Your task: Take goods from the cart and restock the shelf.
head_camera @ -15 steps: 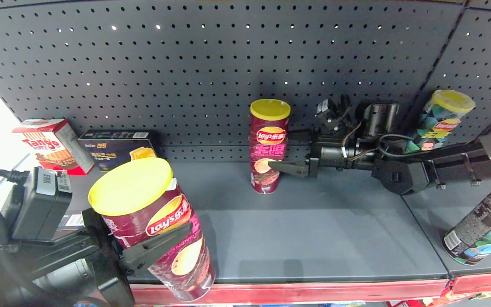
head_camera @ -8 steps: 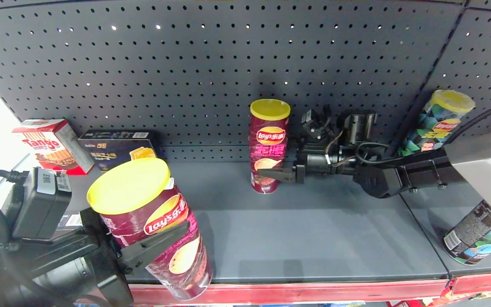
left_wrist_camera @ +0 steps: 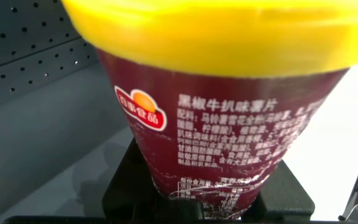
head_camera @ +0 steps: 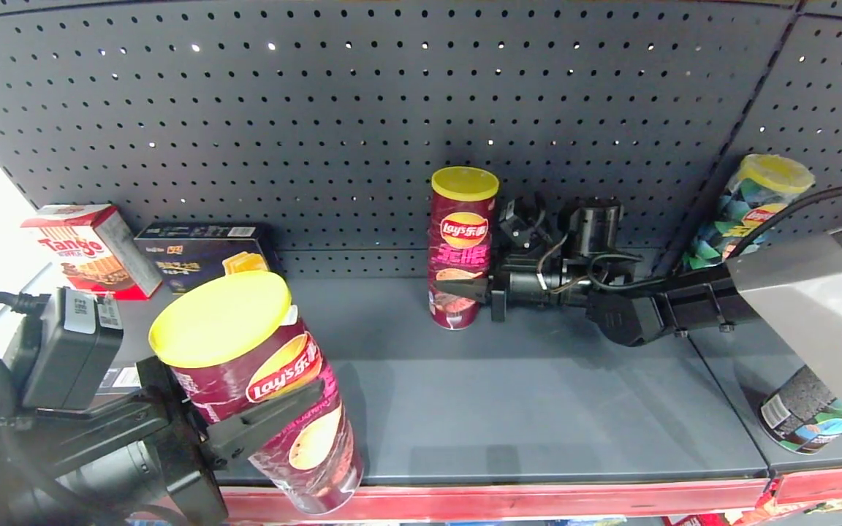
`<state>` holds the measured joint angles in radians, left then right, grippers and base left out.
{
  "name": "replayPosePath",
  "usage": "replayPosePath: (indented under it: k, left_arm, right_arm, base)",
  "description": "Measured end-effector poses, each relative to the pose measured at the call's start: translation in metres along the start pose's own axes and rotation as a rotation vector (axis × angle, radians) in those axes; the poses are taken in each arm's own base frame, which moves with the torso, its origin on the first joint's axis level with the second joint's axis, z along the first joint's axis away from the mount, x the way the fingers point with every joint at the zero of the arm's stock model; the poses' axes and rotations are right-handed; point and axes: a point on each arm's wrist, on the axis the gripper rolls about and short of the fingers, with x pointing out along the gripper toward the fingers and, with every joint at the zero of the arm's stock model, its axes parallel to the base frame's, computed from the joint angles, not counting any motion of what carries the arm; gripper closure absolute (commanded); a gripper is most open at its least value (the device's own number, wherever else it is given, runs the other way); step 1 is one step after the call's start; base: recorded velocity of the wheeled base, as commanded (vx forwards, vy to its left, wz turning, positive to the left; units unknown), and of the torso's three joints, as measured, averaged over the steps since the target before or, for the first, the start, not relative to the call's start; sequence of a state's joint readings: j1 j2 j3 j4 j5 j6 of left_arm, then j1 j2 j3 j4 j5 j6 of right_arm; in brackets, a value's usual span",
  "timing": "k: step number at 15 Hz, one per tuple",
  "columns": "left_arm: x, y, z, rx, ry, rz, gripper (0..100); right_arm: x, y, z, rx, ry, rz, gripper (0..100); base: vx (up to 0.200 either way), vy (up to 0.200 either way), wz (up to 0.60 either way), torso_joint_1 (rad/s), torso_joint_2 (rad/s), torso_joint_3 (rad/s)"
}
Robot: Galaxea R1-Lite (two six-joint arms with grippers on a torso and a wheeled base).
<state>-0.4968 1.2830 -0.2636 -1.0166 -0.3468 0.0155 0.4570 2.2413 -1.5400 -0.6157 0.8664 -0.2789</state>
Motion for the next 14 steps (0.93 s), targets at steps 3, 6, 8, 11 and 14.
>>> replayPosePath:
  k: [3,6,8,11,14]
  left_arm:
    - [0.0,0.0,0.0,0.0,0.001,0.0,100]
    - [-0.003,-0.001,-0.001,-0.001,0.003,0.001,100]
    - [-0.006,-0.002,-0.004,-0.003,0.008,0.0,100]
    - [-0.013,-0.005,-0.008,-0.018,0.017,0.005,100]
    - [-0.016,-0.005,-0.008,-0.025,0.009,0.006,100]
  right_arm:
    - [-0.006,0.004,0.005,0.008,0.007,-0.002,100]
    - [-0.017,0.017,0.019,0.005,0.003,0.004,100]
    - [-0.028,0.035,0.029,0.01,0.007,0.018,100]
    - [-0.042,0.079,0.033,0.015,0.011,0.054,100]
    - [-0.05,0.127,0.031,-0.027,-0.021,0.048,100]
  base:
    - [0.0,0.0,0.0,0.0,0.0,0.0]
    - [0.0,0.0,0.0,0.0,0.0,0.0]
    - [0.0,0.0,0.0,0.0,0.0,0.0]
    - [0.0,0.0,0.0,0.0,0.0,0.0]
    - [0.0,0.0,0.0,0.0,0.0,0.0]
